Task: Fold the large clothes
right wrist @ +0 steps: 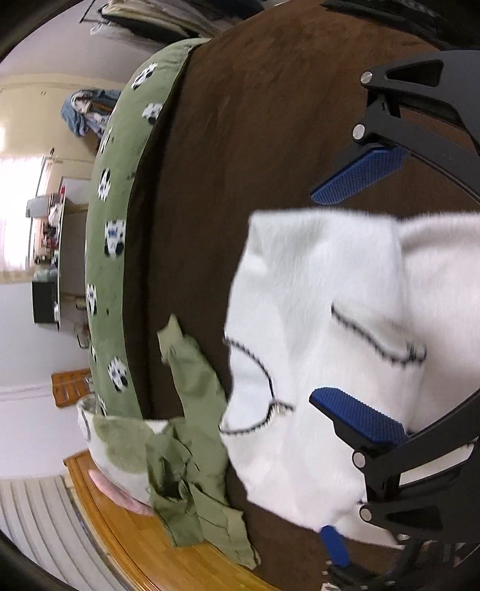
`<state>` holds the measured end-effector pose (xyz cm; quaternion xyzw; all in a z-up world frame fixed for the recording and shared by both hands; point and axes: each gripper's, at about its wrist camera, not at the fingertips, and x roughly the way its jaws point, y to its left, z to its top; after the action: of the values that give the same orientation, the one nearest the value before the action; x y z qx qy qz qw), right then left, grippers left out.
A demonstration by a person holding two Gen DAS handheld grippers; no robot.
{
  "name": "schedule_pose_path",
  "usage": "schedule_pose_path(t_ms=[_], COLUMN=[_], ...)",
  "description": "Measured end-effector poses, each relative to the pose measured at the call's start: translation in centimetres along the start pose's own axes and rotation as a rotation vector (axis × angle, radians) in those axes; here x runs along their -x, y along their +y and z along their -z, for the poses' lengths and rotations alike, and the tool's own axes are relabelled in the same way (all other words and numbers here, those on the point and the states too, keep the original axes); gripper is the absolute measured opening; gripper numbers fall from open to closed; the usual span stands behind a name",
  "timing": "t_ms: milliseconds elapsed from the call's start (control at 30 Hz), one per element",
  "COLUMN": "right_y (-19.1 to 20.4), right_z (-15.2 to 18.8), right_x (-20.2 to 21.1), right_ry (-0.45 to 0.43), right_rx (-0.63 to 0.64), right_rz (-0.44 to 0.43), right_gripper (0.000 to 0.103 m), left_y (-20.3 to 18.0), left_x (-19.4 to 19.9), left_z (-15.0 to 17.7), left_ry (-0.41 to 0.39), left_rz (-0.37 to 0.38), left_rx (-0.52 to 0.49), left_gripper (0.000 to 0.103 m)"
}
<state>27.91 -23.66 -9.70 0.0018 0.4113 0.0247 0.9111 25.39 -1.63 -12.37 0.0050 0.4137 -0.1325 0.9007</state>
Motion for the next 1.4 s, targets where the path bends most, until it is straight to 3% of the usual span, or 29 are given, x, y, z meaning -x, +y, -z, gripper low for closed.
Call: schedule_pose_path(t_ms=[300,600,733,933,1400], right_y=[7.3,8.1,7.3,6.6,6.5], right_z=[0.4,3.8,6.2,6.9,6.4], right_x=[-2.2,-6.8,-10.6,-11.9,-12.6], right_ry=[0.022,0.095,0.179,0.133,0.118], right_rx=[0.138,0.137,0.159,0.135,0.116], right_rz=[0.056,0.058,0.067,0.045,0.051], right_gripper=[0.098,0.098,0.098,0.098,0.098], left_y=[7.8,10.3,10.9,11.9,11.9], left_x=[-3.2,-8.0,-10.1,-11.1,-11.8], left_z=[-0.6,0.6,2.0,2.6,2.2], left_ry=[0.088,0.142,0.153,0.108,0.099], left_rz=[-0.156,-0.175,-0.172,-0.114,-0.117], left_rx=[0.082,0.072,0.092,0.128,0.123], left_gripper=[0.096,0.096,0.098,0.098,0.098])
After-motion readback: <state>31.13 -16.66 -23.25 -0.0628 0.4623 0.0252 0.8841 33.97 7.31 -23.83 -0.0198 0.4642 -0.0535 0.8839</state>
